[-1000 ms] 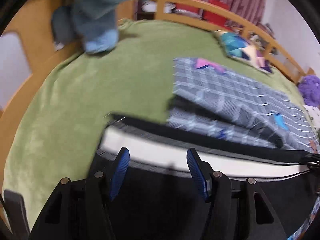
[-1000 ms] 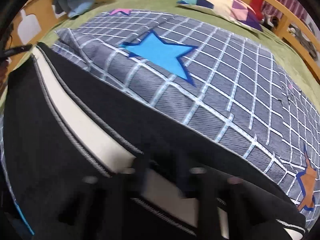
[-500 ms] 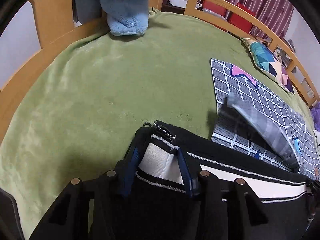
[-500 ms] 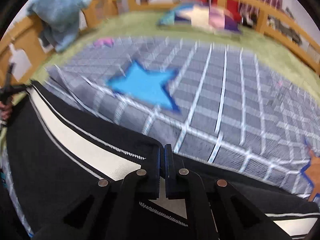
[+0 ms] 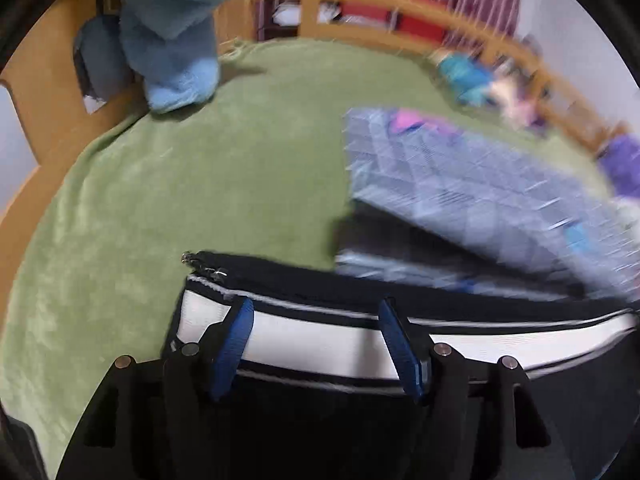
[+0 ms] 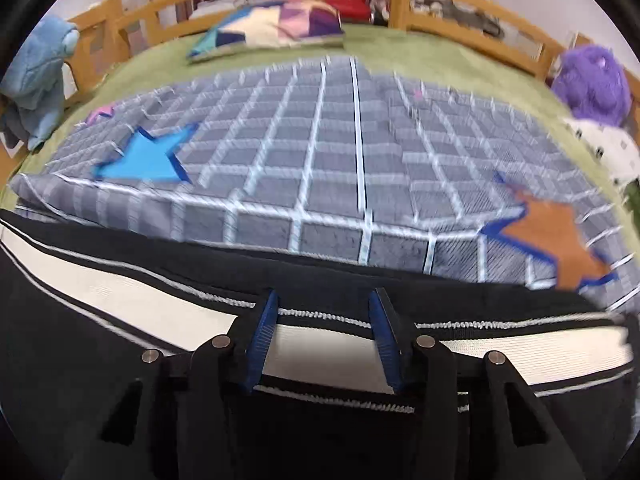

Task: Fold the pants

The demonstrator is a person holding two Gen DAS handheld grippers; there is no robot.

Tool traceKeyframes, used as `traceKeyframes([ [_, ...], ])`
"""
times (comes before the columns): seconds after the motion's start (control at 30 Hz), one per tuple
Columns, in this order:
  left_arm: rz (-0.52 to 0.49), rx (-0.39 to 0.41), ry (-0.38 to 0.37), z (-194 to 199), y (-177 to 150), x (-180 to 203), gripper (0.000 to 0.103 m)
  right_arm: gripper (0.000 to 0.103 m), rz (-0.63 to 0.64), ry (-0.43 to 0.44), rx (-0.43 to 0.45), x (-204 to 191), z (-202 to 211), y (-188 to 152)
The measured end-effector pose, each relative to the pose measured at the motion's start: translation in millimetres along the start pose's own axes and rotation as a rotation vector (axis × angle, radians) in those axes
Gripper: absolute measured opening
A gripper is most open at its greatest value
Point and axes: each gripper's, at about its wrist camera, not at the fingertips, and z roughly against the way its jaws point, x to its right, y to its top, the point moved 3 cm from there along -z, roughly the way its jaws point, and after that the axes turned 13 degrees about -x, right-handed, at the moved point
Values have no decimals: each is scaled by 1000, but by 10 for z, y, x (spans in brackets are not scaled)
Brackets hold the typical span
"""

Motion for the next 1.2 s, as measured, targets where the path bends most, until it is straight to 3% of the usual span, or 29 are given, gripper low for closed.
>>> traceKeyframes([
  [0.03,9,-29,-13,-100,-2,-34,61,46,-19,1,35,20,-13,16],
  [0.1,44,-12,-73,-65,-10,-104,59,45,-49,-11,46,33,-24,77],
  [0.27,60,-9,-71,283,-147,-146,57,45,-86,-53,34,-41,72,151],
  [0.37,63,-5,-131,516,-437,-194,57,49,-189,-24,53,-80,347,90],
  [0.47,71,-6,-130,718,-820,-299,57,50,-238,12,71,-260,679,-14],
  [0.53,118,-17,-159,827,-1081,-439,56,50,-227,44,74,-487,899,-111],
  [0.67,227,-26,-319,952,-1533,-686,55,50,-213,52,78,-882,1198,-246],
  [0.77,272,-50,-331,842,-1755,-821,54,50,-184,170,31,-1220,1369,-403],
  [0.93,338,-56,-373,565,-1702,-970,53,50,-139,141,57,-1582,1673,-608],
  [1.2,450,-3,-416,285,-1513,-1137,53,50,-229,229,92,-1627,1872,-921],
])
